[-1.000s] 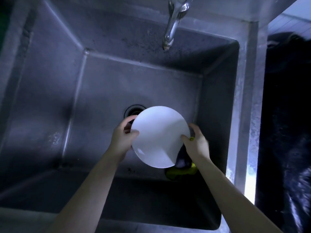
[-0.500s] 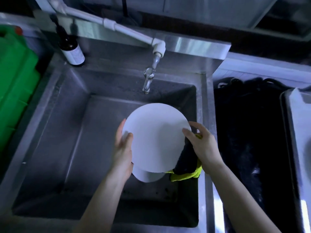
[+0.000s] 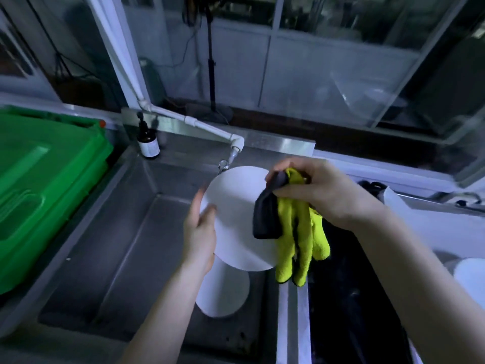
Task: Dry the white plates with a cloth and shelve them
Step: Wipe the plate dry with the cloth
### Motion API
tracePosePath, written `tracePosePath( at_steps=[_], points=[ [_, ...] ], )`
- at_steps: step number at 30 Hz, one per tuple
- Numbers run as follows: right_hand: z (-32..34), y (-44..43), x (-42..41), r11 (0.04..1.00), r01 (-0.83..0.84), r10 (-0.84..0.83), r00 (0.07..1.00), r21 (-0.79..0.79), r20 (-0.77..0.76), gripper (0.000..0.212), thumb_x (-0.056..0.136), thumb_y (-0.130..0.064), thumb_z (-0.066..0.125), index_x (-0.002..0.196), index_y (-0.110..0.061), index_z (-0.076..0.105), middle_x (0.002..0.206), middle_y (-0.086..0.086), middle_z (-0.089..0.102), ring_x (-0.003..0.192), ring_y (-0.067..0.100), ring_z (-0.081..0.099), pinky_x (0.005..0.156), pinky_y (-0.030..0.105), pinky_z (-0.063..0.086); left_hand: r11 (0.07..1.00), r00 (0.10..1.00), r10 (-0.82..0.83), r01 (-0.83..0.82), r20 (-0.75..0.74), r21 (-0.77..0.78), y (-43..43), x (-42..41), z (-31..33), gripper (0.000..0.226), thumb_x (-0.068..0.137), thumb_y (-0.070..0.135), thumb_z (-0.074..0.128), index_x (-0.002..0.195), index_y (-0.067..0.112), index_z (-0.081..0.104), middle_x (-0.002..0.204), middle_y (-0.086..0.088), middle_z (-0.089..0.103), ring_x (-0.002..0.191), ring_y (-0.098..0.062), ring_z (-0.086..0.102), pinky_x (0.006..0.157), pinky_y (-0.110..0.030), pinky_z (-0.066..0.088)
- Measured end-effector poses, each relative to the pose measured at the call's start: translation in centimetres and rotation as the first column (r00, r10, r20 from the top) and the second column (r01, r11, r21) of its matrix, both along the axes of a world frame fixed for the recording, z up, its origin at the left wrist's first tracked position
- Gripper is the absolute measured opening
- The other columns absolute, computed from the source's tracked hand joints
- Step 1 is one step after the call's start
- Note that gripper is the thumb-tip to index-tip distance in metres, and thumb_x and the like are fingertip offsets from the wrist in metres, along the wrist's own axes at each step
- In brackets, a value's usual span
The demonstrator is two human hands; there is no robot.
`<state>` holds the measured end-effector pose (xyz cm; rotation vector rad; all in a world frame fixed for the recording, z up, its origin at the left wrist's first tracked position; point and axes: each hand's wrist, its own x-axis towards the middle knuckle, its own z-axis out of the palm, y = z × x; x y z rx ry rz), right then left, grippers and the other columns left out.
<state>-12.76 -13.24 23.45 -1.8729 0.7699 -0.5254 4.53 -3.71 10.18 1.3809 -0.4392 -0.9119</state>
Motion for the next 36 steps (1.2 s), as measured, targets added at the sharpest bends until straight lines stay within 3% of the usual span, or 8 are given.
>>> tracePosePath(
  at_steps=[5, 9, 12, 20, 25, 29, 32, 36],
  points=[
    [-0.2, -1.4, 2.2, 0.903, 0.386, -0.339, 0.91, -0.19, 0.239, 0.043, 0.08, -0.005, 0.077, 0.12, -0.013, 0.065, 0.109, -0.005, 0.068, 0.098, 0.003, 0.061, 0.094, 0.024, 0.047, 0.999, 0.999, -0.003, 0.005, 0.047, -0.044, 0.3, -2.4, 2.5, 0.046, 0.104, 0.015, 0.046, 0.123, 0.054, 0.063, 0.102, 0.029, 0.07, 0.093, 0.006, 0.063, 0.084, -0.025, 0.05],
    [-4.2, -0.1, 1.1, 0.856, 0.091, -0.218, 0.956, -0.509, -0.195, 0.071, 0.087, -0.023, 0.072, 0.149, -0.014, 0.037, 0.155, 0.002, 0.037, 0.138, 0.017, 0.04, 0.114, 0.033, 0.032, 0.996, 0.997, 0.055, -0.058, -0.046, -0.074, 0.3, -3.5, 4.3, 0.043, 0.103, 0.013, 0.048, 0.122, 0.048, 0.065, 0.124, 0.019, 0.068, 0.12, -0.008, 0.061, 0.103, -0.039, 0.05],
    [-6.0, 1.8, -0.7, 0.706, -0.04, -0.216, 0.939, -0.707, -0.269, 0.063, 0.095, -0.031, 0.062, 0.15, -0.015, 0.037, 0.159, -0.001, 0.027, 0.14, 0.019, 0.039, 0.113, 0.036, 0.035, 0.988, 0.992, 0.099, -0.107, -0.076, -0.111, 0.2, -3.5, 5.2, 0.042, 0.103, 0.014, 0.049, 0.127, 0.045, 0.064, 0.131, 0.016, 0.066, 0.124, -0.012, 0.06, 0.106, -0.039, 0.049],
    [-6.7, 4.9, 1.0, 0.592, -0.222, 0.0, 0.961, -0.775, -0.276, 0.046, 0.104, -0.026, 0.036, 0.145, -0.007, 0.044, 0.157, 0.007, 0.032, 0.146, 0.023, 0.029, 0.118, 0.038, 0.028, 0.98, 0.991, 0.129, -0.132, -0.031, -0.15, -1.5, -3.9, 7.2, 0.04, 0.109, 0.017, 0.04, 0.118, 0.046, 0.066, 0.091, 0.018, 0.075, 0.086, 0.003, 0.069, 0.07, -0.009, 0.051],
    [-4.4, 0.3, 3.7, 0.646, -0.071, -0.255, 0.918, -0.76, -0.302, 0.053, 0.107, -0.026, 0.031, 0.155, -0.011, 0.017, 0.163, 0.005, 0.01, 0.151, 0.022, 0.01, 0.121, 0.035, 0.014, 0.97, 0.99, 0.138, -0.138, -0.016, -0.201, -1.8, -4.3, 8.2, 0.035, 0.109, 0.024, 0.043, 0.129, 0.046, 0.061, 0.138, 0.02, 0.06, 0.132, 0.0, 0.05, 0.111, -0.028, 0.041],
    [-2.9, -2.3, 1.7, 0.56, -0.056, -0.437, 0.828, -0.827, -0.352, 0.054, 0.106, -0.03, 0.029, 0.156, -0.012, 0.017, 0.163, 0.003, 0.012, 0.152, 0.022, 0.006, 0.122, 0.037, 0.01, 0.946, 0.968, 0.241, -0.251, -0.073, -0.206, -1.3, -3.0, 8.9, 0.037, 0.106, 0.025, 0.046, 0.114, 0.055, 0.066, 0.132, 0.017, 0.064, 0.124, -0.011, 0.056, 0.105, -0.036, 0.046],
    [-4.0, -0.1, -0.5, 0.514, -0.144, -0.276, 0.906, -0.846, -0.321, 0.05, 0.1, -0.019, 0.051, 0.147, -0.004, 0.04, 0.156, 0.011, 0.033, 0.146, 0.028, 0.03, 0.115, 0.043, 0.032, 0.932, 0.96, 0.266, -0.279, -0.085, -0.232, -1.3, -1.9, 9.7, 0.038, 0.106, 0.023, 0.046, 0.115, 0.055, 0.066, 0.133, 0.022, 0.063, 0.13, -0.012, 0.056, 0.109, -0.041, 0.046],
    [-5.7, 2.7, 0.7, 0.49, -0.282, -0.023, 0.942, -0.825, -0.336, 0.048, 0.104, -0.022, 0.038, 0.148, -0.005, 0.037, 0.158, 0.009, 0.028, 0.148, 0.023, 0.023, 0.12, 0.033, 0.022, 0.939, 0.968, 0.237, -0.25, -0.082, -0.235, -2.2, -2.5, 9.4, 0.039, 0.108, 0.017, 0.043, 0.124, 0.046, 0.064, 0.132, 0.007, 0.067, 0.124, -0.015, 0.062, 0.109, -0.041, 0.048]
  ],
)
